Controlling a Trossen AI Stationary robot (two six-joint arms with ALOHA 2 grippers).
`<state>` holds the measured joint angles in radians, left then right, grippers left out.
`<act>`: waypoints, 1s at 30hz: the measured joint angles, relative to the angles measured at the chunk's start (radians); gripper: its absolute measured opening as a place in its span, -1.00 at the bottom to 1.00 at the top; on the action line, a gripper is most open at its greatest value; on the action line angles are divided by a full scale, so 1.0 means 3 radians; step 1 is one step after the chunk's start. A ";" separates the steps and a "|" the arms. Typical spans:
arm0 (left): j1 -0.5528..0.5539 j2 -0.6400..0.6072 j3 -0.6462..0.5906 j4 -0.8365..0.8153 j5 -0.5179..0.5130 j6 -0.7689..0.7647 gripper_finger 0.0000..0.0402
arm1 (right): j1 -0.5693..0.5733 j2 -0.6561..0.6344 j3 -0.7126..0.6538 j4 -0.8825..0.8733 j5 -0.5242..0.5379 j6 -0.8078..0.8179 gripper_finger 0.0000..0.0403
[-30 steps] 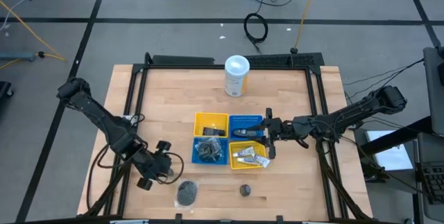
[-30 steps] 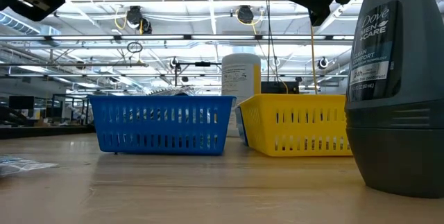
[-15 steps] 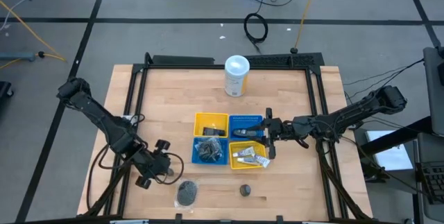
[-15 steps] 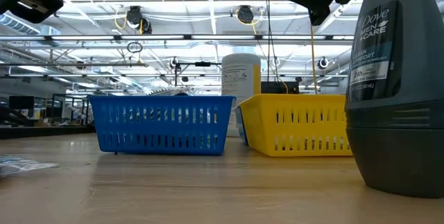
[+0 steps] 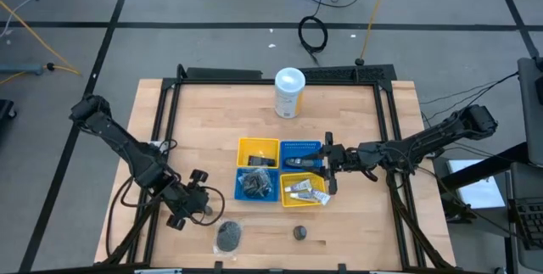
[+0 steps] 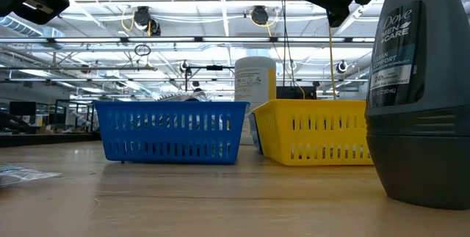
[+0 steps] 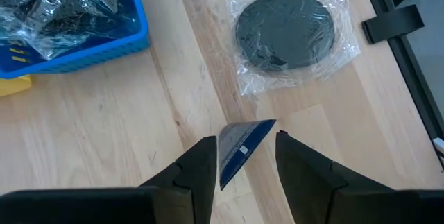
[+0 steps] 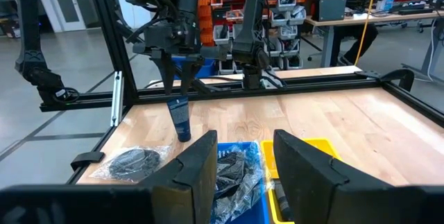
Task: Pick & Place Travel size toiletries
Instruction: Put the blue shave cream into the top yellow bin
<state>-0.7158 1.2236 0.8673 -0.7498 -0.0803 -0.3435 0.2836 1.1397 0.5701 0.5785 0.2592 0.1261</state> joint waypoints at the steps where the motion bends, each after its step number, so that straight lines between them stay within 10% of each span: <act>1: -0.0001 0.0001 0.0000 0.0000 0.0001 -0.0001 -0.27 | 0.0000 0.0000 0.0000 0.0000 0.0000 0.0000 -0.33; 22: -0.0001 0.0441 -0.0003 -0.0005 0.0103 0.0040 -0.29 | 0.0000 0.0000 0.0000 0.0000 -0.0005 -0.0025 -0.35; 30: 0.0044 0.0441 -0.0003 -0.0002 0.0328 0.0092 -0.91 | -0.0001 0.0000 0.0000 -0.0001 -0.0003 -0.0025 -0.36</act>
<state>-0.7026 1.3560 0.8665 -0.7503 0.0181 -0.3160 0.2832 1.1397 0.5701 0.5782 0.2584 0.1184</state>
